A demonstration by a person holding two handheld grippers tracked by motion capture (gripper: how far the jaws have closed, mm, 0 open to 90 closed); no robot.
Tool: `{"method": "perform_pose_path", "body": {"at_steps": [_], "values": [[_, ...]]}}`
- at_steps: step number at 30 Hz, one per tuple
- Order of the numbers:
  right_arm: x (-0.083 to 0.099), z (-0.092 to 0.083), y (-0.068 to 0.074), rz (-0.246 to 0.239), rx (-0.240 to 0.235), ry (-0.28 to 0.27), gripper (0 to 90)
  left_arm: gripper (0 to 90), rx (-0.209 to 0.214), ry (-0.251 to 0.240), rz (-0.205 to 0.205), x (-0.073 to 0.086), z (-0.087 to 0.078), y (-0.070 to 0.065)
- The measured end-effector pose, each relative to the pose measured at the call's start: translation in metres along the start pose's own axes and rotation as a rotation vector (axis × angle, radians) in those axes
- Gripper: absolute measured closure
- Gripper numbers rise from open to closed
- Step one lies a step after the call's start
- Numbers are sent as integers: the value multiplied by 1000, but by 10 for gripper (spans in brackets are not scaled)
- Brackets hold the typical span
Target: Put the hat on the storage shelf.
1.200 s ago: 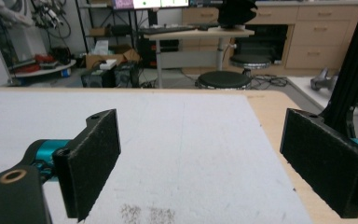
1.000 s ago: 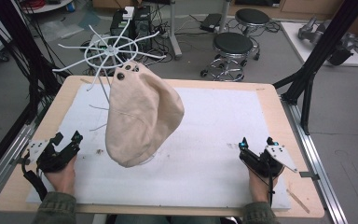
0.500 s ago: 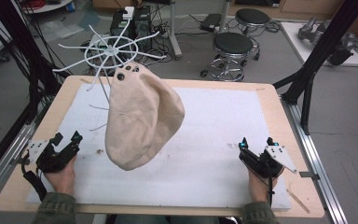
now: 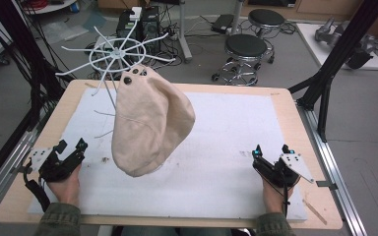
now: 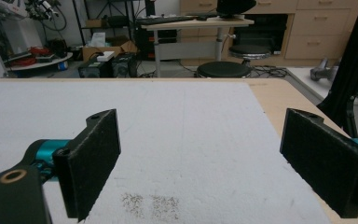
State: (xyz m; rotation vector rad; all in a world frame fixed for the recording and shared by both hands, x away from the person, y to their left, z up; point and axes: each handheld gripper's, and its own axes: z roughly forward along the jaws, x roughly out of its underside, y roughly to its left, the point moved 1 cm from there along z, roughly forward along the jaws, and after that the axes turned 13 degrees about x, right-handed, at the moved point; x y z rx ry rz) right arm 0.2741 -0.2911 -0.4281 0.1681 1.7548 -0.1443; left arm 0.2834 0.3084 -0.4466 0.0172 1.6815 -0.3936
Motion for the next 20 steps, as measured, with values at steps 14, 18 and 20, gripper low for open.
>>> {"method": "perform_pose_path", "body": {"at_steps": [14, 18, 20], "values": [[0, 0, -1, 17, -3, 10, 111, 310, 2, 1, -3, 0, 0, 0], [0, 1, -1, 18, -1, 11, 111, 311, 2, 1, -4, 0, 0, 0], [0, 1, -1, 18, -2, 12, 111, 311, 2, 1, -4, 0, 0, 0]]}}
